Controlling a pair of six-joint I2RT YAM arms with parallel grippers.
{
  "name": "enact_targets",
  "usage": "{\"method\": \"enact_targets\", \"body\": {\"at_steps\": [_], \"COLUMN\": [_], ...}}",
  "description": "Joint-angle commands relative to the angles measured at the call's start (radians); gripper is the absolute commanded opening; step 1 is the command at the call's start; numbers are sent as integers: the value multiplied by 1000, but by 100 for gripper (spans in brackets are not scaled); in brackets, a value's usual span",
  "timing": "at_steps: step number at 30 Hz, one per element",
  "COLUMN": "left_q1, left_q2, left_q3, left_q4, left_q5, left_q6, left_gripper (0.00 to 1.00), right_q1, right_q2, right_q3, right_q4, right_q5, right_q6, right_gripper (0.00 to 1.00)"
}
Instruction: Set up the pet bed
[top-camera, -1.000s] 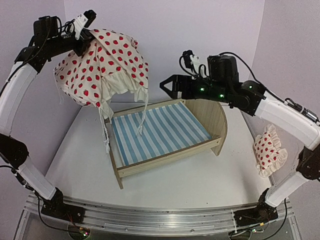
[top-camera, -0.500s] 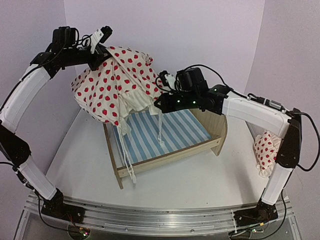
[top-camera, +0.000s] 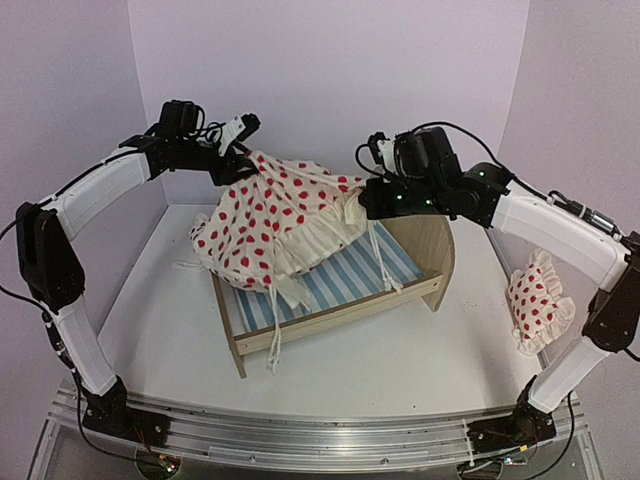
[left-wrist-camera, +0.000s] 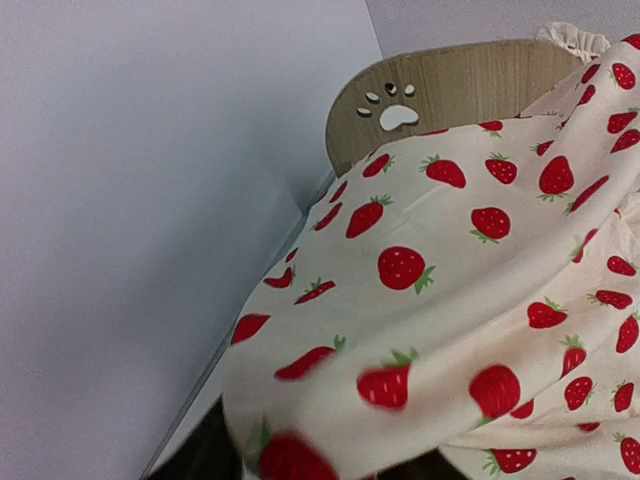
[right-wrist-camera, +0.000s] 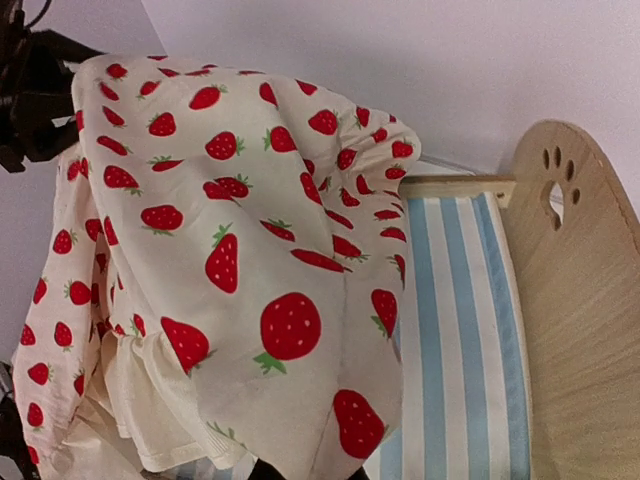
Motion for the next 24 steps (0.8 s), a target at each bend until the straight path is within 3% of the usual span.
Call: {"method": "enact_targets", "body": {"at_steps": [1,3,9,11,14,19,24], "left_q1": [-9,-27,-252,-273,-275,-275,-275], "left_q2": [21,-22,-208,-244,-273,-330,-370], "left_q3": [58,43,-124,-189,-260,-437,-620], "left_q4": [-127,-227,-654,-786,-849,-667,-209], "left_q5": [103,151,150,128,53,-83,-253], "left_q6": [114,185,570,686,764,789,702], "left_gripper": [94,99,92,92,91,90,78], "right_q1": [-20,-28,-32,-33,-37,-43,-48], "right_q2": [-34,-33,-29,-28,-29,-34,-39], "right_q3": [-65,-79,-88,-90,-94,-93,-48], "right_q4": [-77,-91,-115,-120,-129,-132,-146], "right_q5": [75,68,75,80,90,102,114], "right_q6": [42,48,54,50,48,47,20], "right_gripper": [0,0,0,0,0,0,0]}}
